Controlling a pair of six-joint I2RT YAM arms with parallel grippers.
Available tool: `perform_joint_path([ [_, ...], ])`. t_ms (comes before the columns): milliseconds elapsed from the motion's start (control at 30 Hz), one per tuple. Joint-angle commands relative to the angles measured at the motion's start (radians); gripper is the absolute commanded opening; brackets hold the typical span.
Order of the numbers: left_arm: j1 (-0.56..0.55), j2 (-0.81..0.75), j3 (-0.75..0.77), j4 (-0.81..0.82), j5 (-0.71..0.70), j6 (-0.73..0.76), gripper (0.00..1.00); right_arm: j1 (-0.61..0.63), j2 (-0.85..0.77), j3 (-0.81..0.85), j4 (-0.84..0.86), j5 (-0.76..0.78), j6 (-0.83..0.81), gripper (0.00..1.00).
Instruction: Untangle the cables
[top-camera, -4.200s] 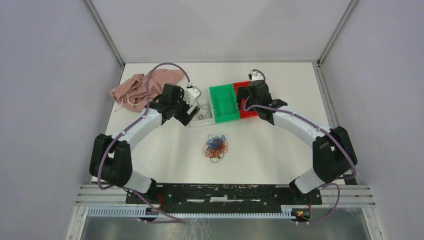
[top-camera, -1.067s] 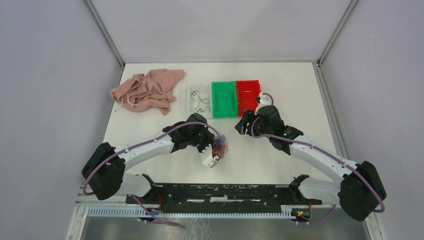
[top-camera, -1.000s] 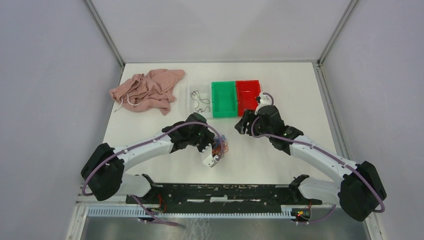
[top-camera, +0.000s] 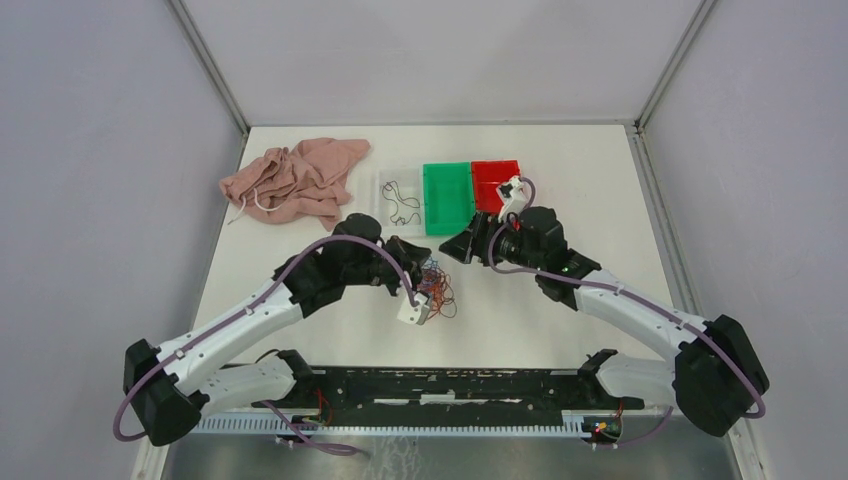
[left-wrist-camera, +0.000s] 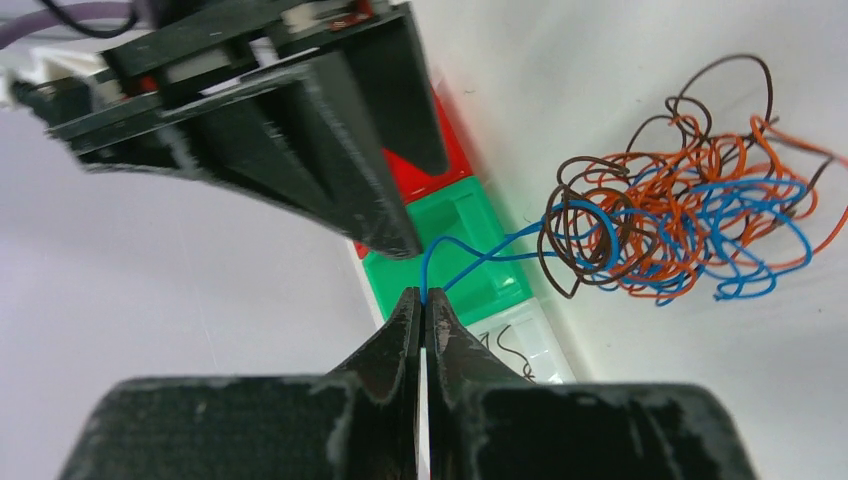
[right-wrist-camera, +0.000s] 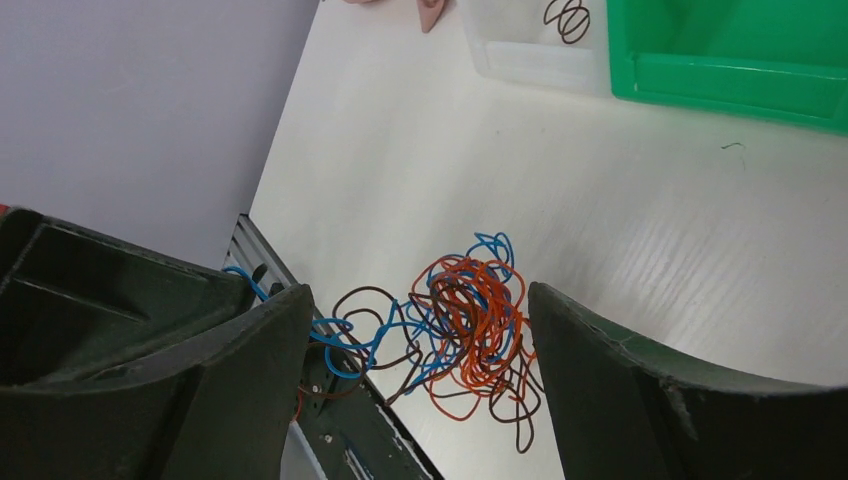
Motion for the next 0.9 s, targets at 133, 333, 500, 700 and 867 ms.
perform_joint_path([
  [133, -0.011, 0.022, 0.127, -0.008, -0.007, -0.289, 0.03, 0.026, -0.039, -0.049, 0.118, -0.051, 0.008, 0.85],
  [333, -0.014, 0.008, 0.106, -0.009, -0.015, -0.277, 0.03, 0.029, -0.054, -0.060, 0.126, -0.053, 0.019, 0.84],
  [500, -0.013, 0.000, 0.094, -0.010, -0.020, -0.278, 0.03, 0.029, -0.100, -0.079, 0.092, -0.027, 0.014, 0.84],
  [700, -0.021, 0.009, 0.108, -0.015, -0.047, -0.324, 0.03, 0.030, -0.101, -0.093, 0.151, -0.070, 0.035, 0.84],
  [867, -0.030, 0.041, 0.153, -0.017, -0.107, -0.476, 0.03, 0.037, -0.090, -0.078, 0.176, -0.071, 0.040, 0.84],
])
